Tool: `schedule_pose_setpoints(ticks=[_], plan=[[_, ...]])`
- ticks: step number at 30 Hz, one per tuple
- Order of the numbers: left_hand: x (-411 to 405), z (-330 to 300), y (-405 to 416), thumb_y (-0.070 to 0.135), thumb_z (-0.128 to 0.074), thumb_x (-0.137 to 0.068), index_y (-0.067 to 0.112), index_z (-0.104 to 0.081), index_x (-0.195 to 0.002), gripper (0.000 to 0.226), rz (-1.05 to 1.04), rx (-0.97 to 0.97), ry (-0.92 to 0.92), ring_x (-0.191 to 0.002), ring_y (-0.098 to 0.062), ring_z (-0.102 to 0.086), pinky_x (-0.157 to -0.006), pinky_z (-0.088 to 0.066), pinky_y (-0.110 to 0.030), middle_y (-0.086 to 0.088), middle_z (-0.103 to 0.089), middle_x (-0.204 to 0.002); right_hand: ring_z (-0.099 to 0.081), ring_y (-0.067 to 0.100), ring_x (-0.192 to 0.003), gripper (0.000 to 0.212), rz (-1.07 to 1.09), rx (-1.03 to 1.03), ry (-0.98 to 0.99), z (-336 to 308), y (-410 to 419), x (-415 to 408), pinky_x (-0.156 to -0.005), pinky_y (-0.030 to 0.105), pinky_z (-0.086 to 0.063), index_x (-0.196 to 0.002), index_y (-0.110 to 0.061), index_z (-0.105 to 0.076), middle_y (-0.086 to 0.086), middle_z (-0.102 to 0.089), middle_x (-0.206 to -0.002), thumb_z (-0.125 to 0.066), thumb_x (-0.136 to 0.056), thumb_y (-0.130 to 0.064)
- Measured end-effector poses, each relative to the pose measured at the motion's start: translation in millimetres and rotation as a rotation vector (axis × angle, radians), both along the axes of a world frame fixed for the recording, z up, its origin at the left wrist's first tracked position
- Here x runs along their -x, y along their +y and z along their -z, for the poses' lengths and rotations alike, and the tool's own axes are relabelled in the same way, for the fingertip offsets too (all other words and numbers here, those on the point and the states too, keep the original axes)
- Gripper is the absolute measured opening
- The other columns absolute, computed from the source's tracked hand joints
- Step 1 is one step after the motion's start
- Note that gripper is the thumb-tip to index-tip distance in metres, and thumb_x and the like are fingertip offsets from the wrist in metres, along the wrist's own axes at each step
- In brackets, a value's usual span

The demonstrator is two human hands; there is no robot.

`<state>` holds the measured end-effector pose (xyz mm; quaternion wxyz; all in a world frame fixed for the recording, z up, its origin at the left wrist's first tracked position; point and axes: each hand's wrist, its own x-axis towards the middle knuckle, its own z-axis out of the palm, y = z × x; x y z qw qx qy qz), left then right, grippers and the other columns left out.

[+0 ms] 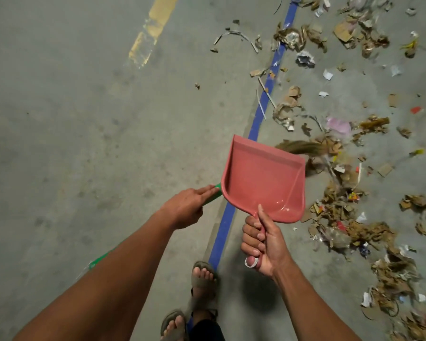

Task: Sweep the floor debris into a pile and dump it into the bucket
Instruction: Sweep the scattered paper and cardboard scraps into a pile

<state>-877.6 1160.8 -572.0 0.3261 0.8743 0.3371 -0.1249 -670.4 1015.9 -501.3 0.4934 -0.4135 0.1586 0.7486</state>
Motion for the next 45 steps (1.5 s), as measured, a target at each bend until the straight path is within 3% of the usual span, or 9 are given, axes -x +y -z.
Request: schedule_pose_setpoints(ticks=[7, 13, 17, 22, 26, 29, 37, 42, 45], plan=[[62.0, -27.2, 61.0, 0.007, -0.063, -0.087, 0.019, -0.031, -0.161, 0.081, -0.444, -0.132, 0.021, -0.124, -0.04, -0.061, -0.099, -0.053, -0.045, -0.01, -0.043, -0.161, -0.023, 0.004, -0.031, 0.048, 0.029, -0.02, 0.033, -21.5, 40.2, 2.3, -0.033, 0.021, -0.015, -0.07, -0.02, -0.039, -0.007, -0.024, -0.048, -0.053, -0.104, -0.05], [60.0, -12.1, 112.3, 0.016, -0.063, -0.09, 0.011, -0.048, -0.126, 0.039, -0.783, -0.065, 0.226, -0.096, -0.042, -0.064, -0.083, -0.056, -0.047, -0.022, -0.066, -0.111, -0.018, 0.005, -0.033, 0.048, 0.019, -0.029, 0.04, -8.1, 64.0, 7.7, -0.033, 0.02, -0.015, -0.069, -0.019, -0.041, -0.007, -0.025, -0.047, -0.05, -0.105, -0.049], [23.1, 5.5, 110.6, 0.014, -0.062, -0.089, 0.005, -0.048, -0.127, 0.041, -0.598, 0.001, 0.334, -0.105, -0.043, -0.062, -0.09, -0.054, -0.047, -0.02, -0.061, -0.12, -0.013, 0.006, -0.036, 0.048, 0.052, -0.012, 0.053, 8.0, 67.5, 10.4, -0.035, 0.021, -0.013, -0.068, -0.019, -0.041, -0.007, -0.023, -0.048, -0.05, -0.105, -0.049], [-17.2, 33.6, 89.4, 0.008, -0.055, -0.086, 0.016, -0.028, -0.16, 0.079, -0.177, 0.153, 0.254, -0.129, -0.041, -0.055, -0.106, -0.048, -0.045, -0.01, -0.041, -0.159, -0.025, 0.004, -0.031, 0.047, 0.114, 0.014, 0.035, 16.6, 68.6, 12.5, -0.031, 0.021, -0.018, -0.07, -0.02, -0.041, -0.008, -0.027, -0.046, -0.053, -0.105, -0.05], [-37.5, 24.7, 101.4, 0.003, -0.053, -0.08, 0.03, -0.031, -0.161, 0.088, 0.148, 0.166, 0.083, -0.122, -0.034, -0.06, -0.099, -0.05, -0.037, 0.001, -0.043, -0.16, -0.026, 0.004, -0.031, 0.048, 0.123, 0.026, -0.003, 3.1, 78.0, 10.4, -0.034, 0.021, -0.015, -0.07, -0.02, -0.041, -0.007, -0.029, -0.046, -0.053, -0.105, -0.05], [-31.2, 8.8, 113.7, 0.003, -0.051, -0.085, 0.032, -0.022, -0.164, 0.09, 0.181, 0.118, 0.039, -0.133, -0.029, -0.054, -0.107, -0.046, -0.034, 0.003, -0.029, -0.169, -0.026, 0.004, -0.031, 0.048, 0.143, 0.016, -0.009, -8.6, 88.4, 6.9, -0.031, 0.021, -0.019, -0.07, -0.02, -0.04, -0.007, -0.029, -0.047, -0.054, -0.105, -0.049], [44.8, -36.0, 179.0, 0.01, -0.061, -0.093, 0.014, -0.028, -0.163, 0.077, -0.335, -0.031, 0.023, -0.143, -0.033, -0.046, -0.118, -0.036, -0.035, -0.009, -0.033, -0.167, -0.024, 0.004, -0.031, 0.047, 0.161, -0.008, -0.016, -35.6, 126.1, 13.4, -0.033, 0.02, -0.016, -0.07, -0.02, -0.041, -0.007, -0.027, -0.047, -0.055, -0.104, -0.049], [65.9, -27.6, 213.6, 0.013, -0.063, -0.092, 0.008, -0.049, -0.125, 0.036, -0.74, -0.108, 0.102, -0.095, -0.04, -0.062, -0.082, -0.054, -0.046, -0.019, -0.063, -0.113, -0.024, 0.004, -0.03, 0.048, 0.155, -0.033, 0.019, -28.3, 150.5, 20.6, -0.034, 0.02, -0.014, -0.067, -0.019, -0.043, -0.007, -0.028, -0.046, -0.054, -0.104, -0.049], [53.9, -11.7, 228.2, 0.022, -0.065, -0.09, 0.008, -0.051, -0.108, 0.027, -0.918, 0.013, 0.239, -0.086, -0.038, -0.064, -0.081, -0.059, -0.047, -0.02, -0.063, -0.103, -0.024, 0.004, -0.031, 0.048, 0.135, -0.049, 0.038, -12.8, 159.5, 17.4, -0.033, 0.02, -0.015, -0.069, -0.02, -0.043, -0.007, -0.028, -0.047, -0.054, -0.105, -0.05]])
